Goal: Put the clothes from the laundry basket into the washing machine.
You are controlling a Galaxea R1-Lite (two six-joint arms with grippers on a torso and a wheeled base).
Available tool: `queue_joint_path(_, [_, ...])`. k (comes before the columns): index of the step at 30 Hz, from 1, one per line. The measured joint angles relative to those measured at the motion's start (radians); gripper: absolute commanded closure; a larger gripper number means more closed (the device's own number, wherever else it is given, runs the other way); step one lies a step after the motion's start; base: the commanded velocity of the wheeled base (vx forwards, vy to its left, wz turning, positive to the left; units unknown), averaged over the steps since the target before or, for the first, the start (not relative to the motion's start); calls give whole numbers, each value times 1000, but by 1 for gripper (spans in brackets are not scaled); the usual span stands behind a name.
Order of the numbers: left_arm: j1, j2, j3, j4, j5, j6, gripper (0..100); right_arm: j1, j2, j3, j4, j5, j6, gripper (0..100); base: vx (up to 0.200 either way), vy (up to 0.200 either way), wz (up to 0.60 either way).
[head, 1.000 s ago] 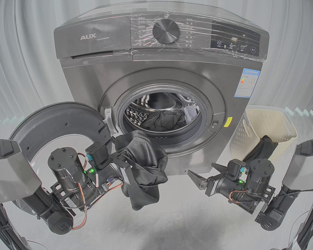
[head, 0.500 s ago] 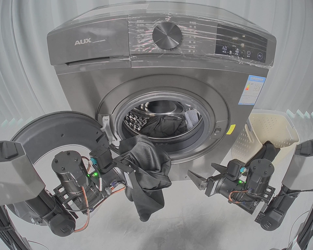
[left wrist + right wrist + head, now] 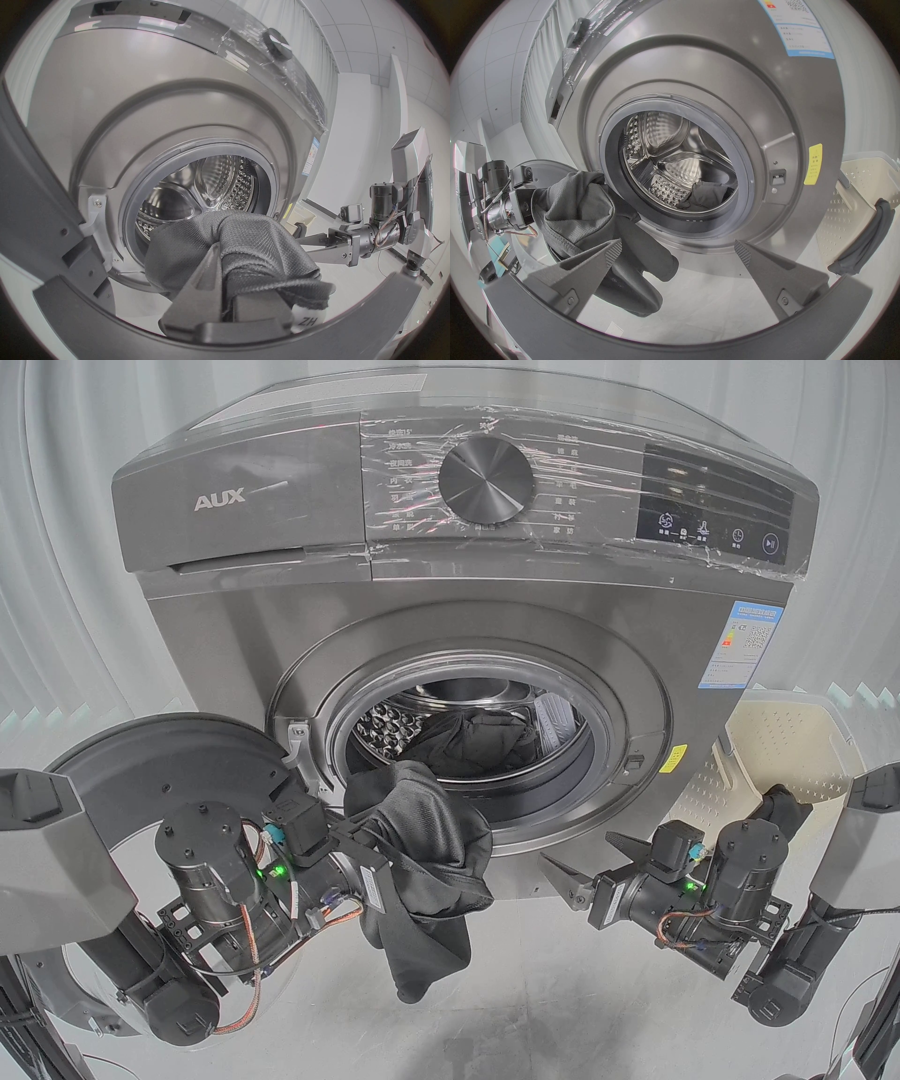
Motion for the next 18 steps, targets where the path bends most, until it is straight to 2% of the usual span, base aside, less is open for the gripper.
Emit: queue_joint_path(18, [-14,13,-3,0,12,-1,100,20,-16,6,-1,1,0,0,0,0,0])
